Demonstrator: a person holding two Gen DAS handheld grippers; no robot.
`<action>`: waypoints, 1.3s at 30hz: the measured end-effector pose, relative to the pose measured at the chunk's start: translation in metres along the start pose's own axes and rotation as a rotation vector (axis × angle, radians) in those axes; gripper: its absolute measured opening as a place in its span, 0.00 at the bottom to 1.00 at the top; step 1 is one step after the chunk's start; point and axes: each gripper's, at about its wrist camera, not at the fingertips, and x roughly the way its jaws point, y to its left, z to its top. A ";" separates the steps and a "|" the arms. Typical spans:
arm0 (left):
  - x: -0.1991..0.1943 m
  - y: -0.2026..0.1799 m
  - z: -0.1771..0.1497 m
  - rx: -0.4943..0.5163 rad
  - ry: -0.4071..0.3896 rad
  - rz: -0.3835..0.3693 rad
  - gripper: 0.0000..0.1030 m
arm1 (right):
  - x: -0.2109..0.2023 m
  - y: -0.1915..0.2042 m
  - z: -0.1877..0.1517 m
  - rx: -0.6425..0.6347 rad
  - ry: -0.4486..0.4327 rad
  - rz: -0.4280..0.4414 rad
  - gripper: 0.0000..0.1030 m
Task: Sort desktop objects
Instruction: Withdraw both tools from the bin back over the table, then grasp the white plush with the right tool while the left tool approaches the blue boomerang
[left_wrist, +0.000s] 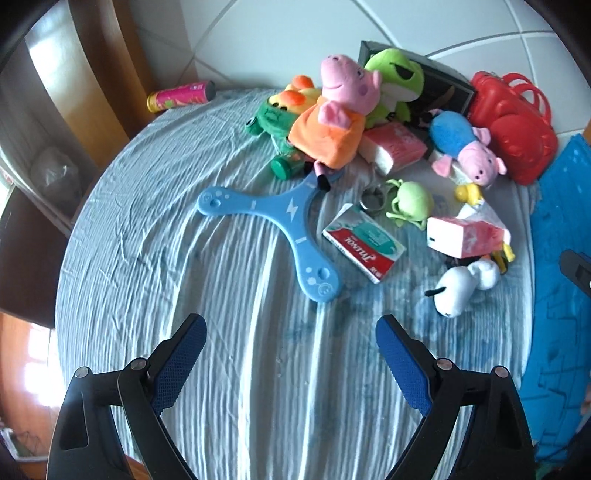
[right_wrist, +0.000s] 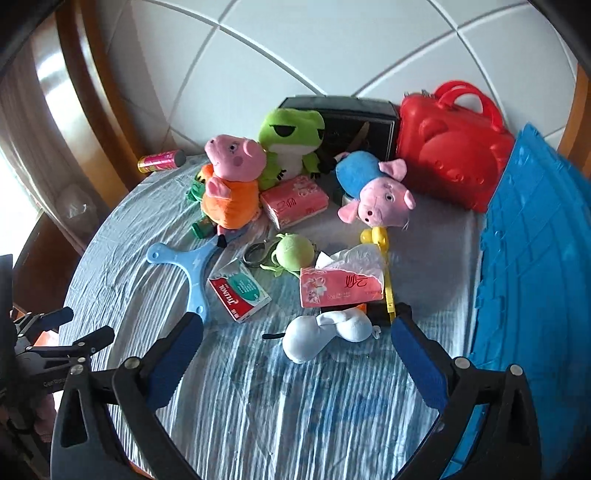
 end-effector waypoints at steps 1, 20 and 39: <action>0.014 0.004 0.003 -0.011 0.020 0.010 0.92 | 0.014 -0.005 0.000 0.012 0.011 0.009 1.00; 0.138 -0.007 0.053 0.009 0.112 0.029 0.71 | 0.118 -0.059 -0.060 0.365 0.113 -0.057 1.00; 0.204 -0.021 0.068 0.013 0.094 -0.008 0.88 | 0.199 -0.045 -0.047 0.436 0.229 -0.084 0.81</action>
